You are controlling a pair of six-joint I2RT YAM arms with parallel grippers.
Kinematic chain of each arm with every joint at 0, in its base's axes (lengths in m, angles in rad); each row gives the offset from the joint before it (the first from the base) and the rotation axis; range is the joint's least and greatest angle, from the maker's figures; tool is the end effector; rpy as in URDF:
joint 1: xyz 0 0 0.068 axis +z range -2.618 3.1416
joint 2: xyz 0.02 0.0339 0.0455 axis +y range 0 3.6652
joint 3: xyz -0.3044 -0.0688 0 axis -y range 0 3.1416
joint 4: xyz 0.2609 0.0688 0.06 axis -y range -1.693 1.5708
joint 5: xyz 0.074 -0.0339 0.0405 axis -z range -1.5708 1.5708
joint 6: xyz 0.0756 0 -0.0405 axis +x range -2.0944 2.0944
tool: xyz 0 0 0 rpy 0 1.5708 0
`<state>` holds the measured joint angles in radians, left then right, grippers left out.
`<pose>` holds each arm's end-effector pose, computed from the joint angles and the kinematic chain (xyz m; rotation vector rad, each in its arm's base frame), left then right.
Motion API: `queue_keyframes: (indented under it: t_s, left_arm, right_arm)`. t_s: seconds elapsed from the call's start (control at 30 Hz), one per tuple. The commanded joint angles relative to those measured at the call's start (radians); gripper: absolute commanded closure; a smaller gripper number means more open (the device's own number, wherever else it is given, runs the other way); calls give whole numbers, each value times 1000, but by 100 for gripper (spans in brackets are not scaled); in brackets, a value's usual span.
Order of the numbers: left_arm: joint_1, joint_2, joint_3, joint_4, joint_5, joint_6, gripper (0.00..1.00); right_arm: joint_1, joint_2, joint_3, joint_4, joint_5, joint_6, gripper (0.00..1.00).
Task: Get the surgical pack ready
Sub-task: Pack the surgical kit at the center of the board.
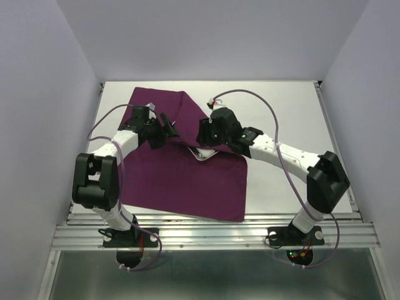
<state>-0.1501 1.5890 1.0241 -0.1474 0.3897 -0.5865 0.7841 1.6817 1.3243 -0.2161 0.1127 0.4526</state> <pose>0.3783 -0.0863 0.2348 -0.3011 2.3377 -0.8191 0.3206 0.3078 0.3001 -0.2963 2.1811 0.5934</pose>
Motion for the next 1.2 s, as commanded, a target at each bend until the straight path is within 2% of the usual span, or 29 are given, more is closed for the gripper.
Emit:
queue_keyframes:
  t_s: [0.0, 0.13, 0.3, 0.43, 0.77, 0.93, 1.17]
  left_arm:
    - [-20, 32, -39, 126, 57, -38, 15]
    - [-22, 19, -113, 201, 60, -97, 13]
    - [-22, 22, -225, 393, 101, -180, 11]
    - [-22, 32, -269, 521, 117, -219, 17]
    - [-22, 57, -286, 629, 120, -266, 24]
    - [-20, 111, -263, 634, 129, -268, 28]
    - [-20, 80, -283, 640, 112, -274, 36]
  right_arm:
    - [-28, -94, -121, 9, 70, 29, 46]
    - [-39, -154, -192, -2, 76, 38, 46]
    - [-39, -185, -224, -14, 84, 46, 46]
    - [-39, -201, -237, -17, 84, 52, 46]
    - [-39, -217, -263, -20, 71, 63, 46]
    - [-39, -212, -260, -22, 64, 66, 46]
    - [-39, -198, -252, -23, 55, 67, 46]
